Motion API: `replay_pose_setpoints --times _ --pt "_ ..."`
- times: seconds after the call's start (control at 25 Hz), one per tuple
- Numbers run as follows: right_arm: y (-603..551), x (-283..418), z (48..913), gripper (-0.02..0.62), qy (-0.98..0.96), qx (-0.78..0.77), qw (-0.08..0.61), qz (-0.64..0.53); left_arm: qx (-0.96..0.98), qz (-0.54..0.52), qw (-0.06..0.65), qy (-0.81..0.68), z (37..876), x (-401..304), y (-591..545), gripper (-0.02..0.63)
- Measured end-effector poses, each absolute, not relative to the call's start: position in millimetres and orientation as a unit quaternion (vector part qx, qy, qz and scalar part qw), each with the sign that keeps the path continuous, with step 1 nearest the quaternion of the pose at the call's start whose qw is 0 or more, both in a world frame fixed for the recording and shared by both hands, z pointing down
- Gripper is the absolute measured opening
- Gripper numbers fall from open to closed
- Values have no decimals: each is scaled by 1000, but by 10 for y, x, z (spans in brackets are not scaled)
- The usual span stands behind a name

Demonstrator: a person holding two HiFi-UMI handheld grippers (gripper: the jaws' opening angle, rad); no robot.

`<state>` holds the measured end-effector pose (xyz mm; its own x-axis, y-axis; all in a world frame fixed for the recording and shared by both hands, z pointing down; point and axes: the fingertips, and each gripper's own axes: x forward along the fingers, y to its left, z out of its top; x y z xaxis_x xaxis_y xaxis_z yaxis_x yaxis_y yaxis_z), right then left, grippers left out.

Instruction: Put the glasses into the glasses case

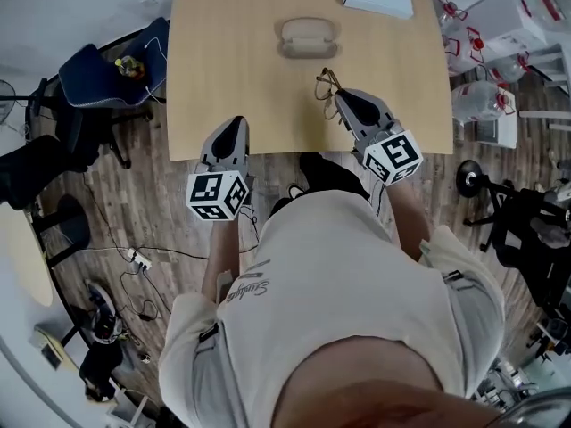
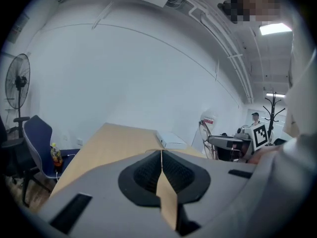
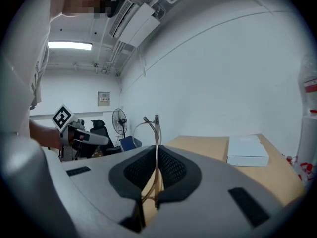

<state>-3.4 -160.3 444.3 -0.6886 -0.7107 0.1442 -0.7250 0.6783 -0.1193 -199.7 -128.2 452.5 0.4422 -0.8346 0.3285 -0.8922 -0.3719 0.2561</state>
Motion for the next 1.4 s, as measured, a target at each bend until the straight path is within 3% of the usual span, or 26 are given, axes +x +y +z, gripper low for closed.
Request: replay_pose_setpoints --times 0.64,0.96,1.4 --pt "-2915 667 4945 9 -903 414 34 110 835 150 152 -506 4316 -1345 -2559 17" --pt "-3193 620 5145 9 -910 396 92 80 840 150 148 -500 4479 -1301 -2798 17" --pt "-3600 203 5416 9 -923 304 234 -27 835 124 179 -505 4754 -1383 -2979 17"
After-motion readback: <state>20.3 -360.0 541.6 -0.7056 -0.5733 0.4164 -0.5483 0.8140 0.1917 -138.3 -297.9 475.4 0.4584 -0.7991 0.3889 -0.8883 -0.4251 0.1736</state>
